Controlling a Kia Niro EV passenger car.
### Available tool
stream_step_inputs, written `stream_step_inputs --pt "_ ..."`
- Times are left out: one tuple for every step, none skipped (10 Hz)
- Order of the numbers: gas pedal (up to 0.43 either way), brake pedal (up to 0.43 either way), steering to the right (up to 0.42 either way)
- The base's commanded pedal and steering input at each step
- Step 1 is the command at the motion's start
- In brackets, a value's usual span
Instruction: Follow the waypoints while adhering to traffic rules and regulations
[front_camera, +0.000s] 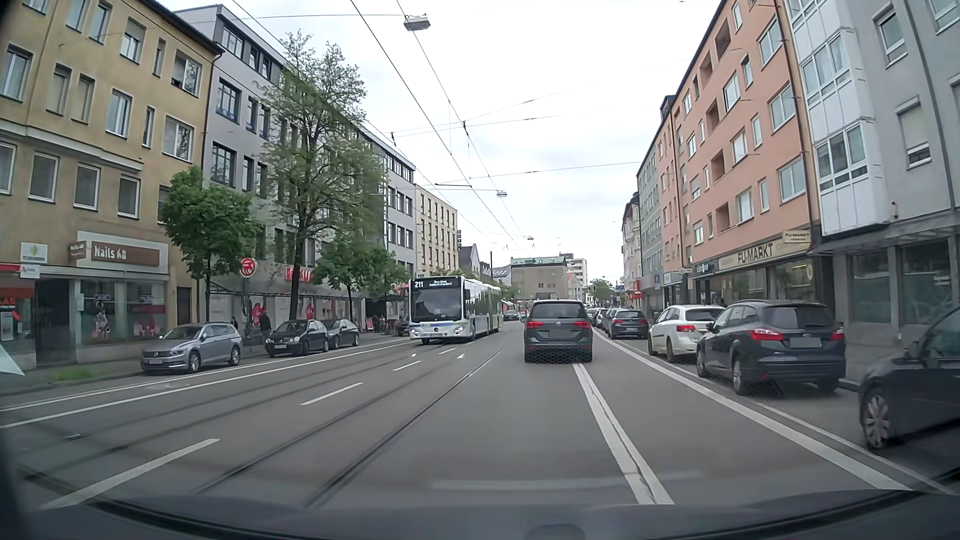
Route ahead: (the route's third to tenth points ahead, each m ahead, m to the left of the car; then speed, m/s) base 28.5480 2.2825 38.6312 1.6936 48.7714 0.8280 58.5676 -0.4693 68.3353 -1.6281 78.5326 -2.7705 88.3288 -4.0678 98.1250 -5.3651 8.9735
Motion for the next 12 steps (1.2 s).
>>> stream_step_inputs --pt "0.098 0.0 0.015" --pt "0.118 0.0 0.016" --pt "0.118 0.0 0.016" --pt "0.118 0.0 0.015" --pt "0.118 0.0 0.013" --pt "0.157 0.0 0.012" --pt "0.169 0.0 0.012" --pt "0.169 0.0 0.012" --pt "0.169 0.0 0.011" --pt "0.169 0.0 0.009" --pt "0.177 0.0 0.006" --pt "0.177 0.0 0.005"
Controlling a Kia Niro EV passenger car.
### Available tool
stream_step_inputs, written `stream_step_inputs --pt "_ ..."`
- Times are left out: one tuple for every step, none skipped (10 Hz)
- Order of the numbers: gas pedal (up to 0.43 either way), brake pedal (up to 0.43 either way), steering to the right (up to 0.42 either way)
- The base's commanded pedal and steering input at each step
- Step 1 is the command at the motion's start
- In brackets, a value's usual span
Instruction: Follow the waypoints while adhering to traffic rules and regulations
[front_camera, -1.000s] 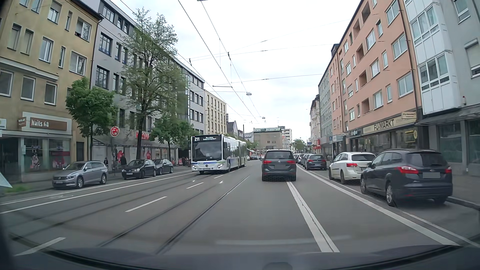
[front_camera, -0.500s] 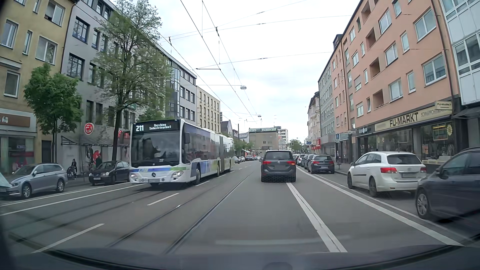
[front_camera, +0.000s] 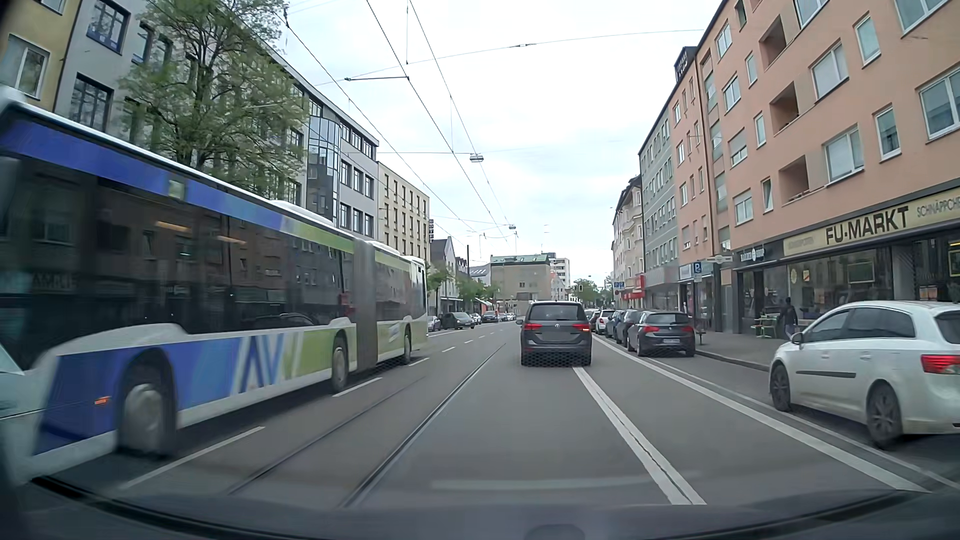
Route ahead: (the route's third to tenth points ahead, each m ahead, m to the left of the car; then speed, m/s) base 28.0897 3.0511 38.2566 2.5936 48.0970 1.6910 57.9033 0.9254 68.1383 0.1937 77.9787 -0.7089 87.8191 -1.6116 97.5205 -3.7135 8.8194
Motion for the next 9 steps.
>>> stream_step_inputs --pt "0.177 0.0 0.005" --pt "0.177 0.0 0.005" --pt "0.177 0.0 0.005" --pt "0.177 0.0 0.005" --pt "0.177 0.0 0.005" --pt "0.177 0.0 0.005" --pt "0.177 0.0 0.005" --pt "0.177 0.0 0.004" --pt "0.177 0.0 0.005"
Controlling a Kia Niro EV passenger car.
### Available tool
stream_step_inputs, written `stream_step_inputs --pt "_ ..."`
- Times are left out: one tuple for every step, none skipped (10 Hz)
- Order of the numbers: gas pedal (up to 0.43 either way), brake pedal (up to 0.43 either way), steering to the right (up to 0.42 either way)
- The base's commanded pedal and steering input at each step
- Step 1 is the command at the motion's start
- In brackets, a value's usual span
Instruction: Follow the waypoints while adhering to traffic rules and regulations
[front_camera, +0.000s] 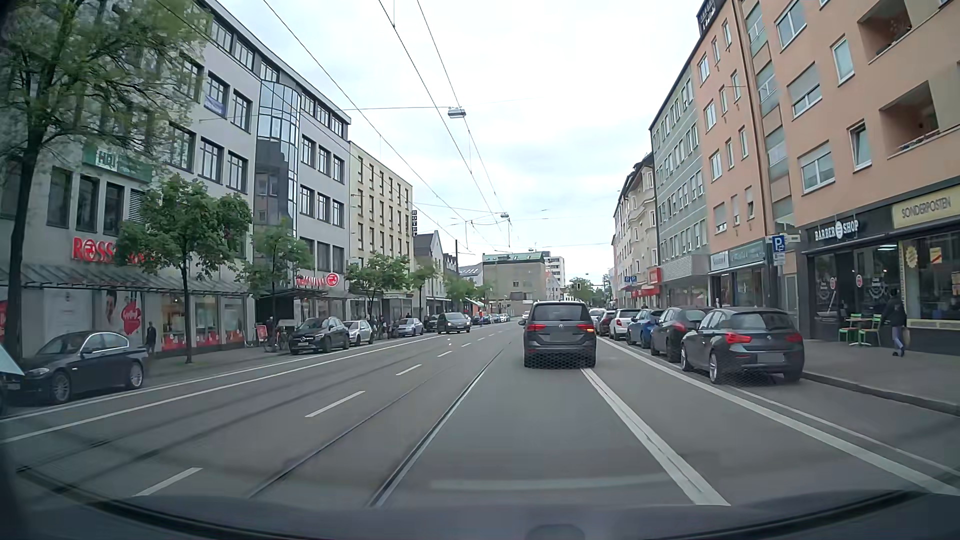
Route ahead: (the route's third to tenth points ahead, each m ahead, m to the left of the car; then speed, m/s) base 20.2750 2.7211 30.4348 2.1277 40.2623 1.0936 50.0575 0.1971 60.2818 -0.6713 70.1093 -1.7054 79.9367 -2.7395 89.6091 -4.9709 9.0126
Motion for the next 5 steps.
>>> stream_step_inputs --pt "0.177 0.0 0.005" --pt "0.177 0.0 0.005" --pt "0.177 0.0 0.005" --pt "0.169 0.0 0.005" --pt "0.138 0.0 0.005"
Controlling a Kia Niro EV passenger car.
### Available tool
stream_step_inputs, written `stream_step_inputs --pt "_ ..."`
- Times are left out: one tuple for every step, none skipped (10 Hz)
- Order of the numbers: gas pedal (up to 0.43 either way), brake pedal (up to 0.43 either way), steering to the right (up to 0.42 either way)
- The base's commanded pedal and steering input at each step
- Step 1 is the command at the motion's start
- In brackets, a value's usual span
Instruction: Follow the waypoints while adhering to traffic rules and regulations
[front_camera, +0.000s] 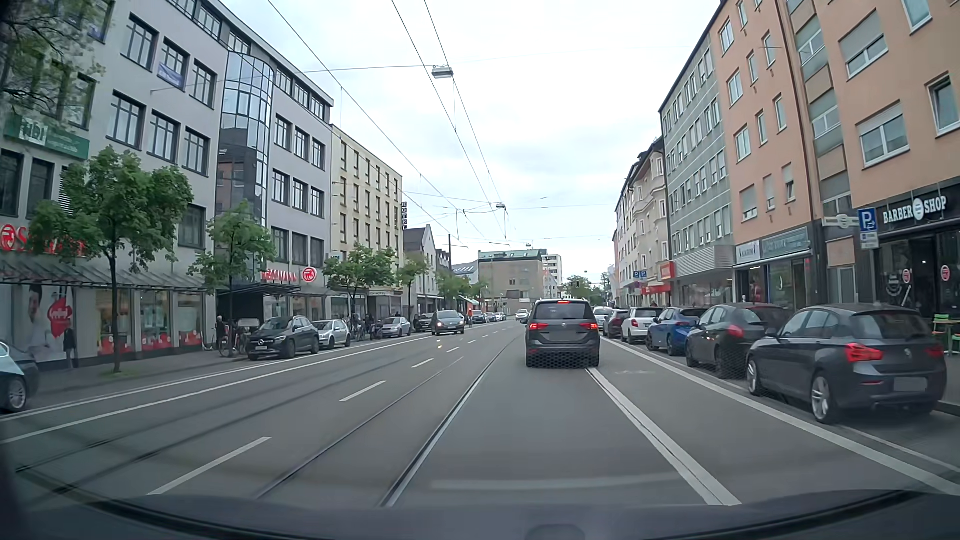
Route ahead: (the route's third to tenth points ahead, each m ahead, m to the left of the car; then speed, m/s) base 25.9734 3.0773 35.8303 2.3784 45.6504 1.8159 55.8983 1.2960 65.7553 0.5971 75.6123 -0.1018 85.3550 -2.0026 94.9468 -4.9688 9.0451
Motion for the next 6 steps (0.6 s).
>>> stream_step_inputs --pt "0.13 0.0 0.005" --pt "0.11 0.0 0.005" --pt "0.087 0.0 0.005" --pt "0.079 0.0 0.005" --pt "0.079 0.0 0.004" --pt "0.079 0.0 0.003"
